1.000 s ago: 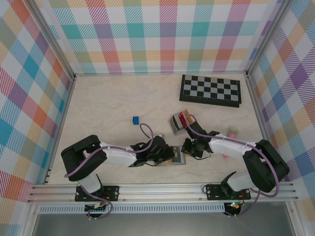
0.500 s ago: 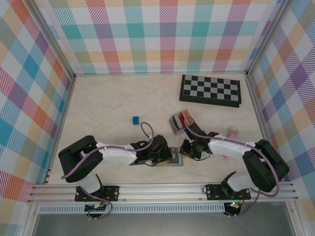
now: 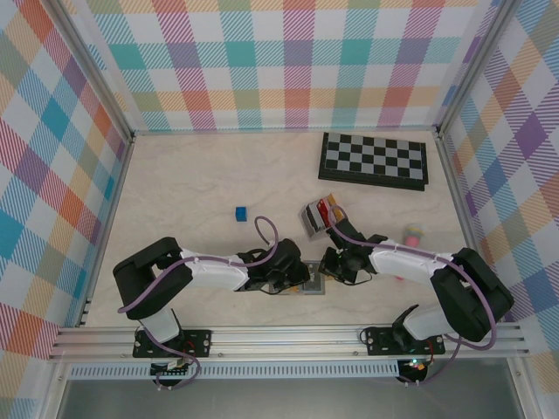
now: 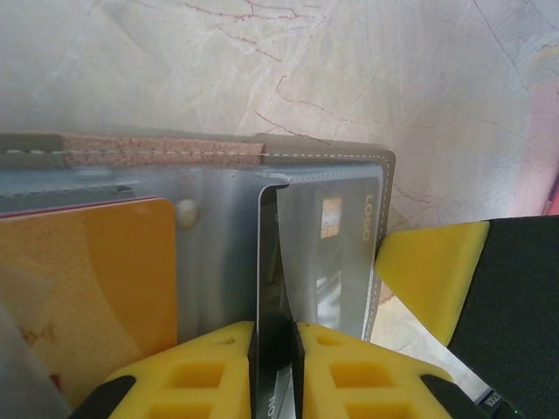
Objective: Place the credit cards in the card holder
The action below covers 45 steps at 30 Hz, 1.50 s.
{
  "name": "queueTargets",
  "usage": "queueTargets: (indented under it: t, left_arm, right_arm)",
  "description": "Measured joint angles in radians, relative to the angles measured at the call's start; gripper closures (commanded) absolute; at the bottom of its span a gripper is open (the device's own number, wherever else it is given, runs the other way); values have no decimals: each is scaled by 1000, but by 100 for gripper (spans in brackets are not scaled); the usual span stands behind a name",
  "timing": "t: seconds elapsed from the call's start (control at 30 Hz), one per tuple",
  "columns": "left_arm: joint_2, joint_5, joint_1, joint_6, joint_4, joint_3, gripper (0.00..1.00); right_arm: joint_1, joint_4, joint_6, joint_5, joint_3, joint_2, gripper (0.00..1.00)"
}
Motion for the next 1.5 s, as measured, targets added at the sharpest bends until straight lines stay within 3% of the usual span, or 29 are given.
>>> queueTargets:
  t: [0.3,0.6,0.93,1.2,1.5]
  left_arm:
    - [-118,-58,-9,22,-112,0,55]
    - [-213,-99,32,85,-233,21,47]
    - [-157,2,245,112,-241,104,43]
    - [-147,34,300,112,-247,105,41]
    - [-161,35,328,112,-249,83,39]
  right_arm:
    - [14,-199,-61,71,85,-68,63]
    - [-75,-348,-226,171,301,-166,57]
    - [-71,-453,-513,282,684,213,55]
    - [-25,-523,-618,435,900,488,55]
    - [-5,-563,-682,508,981,601,55]
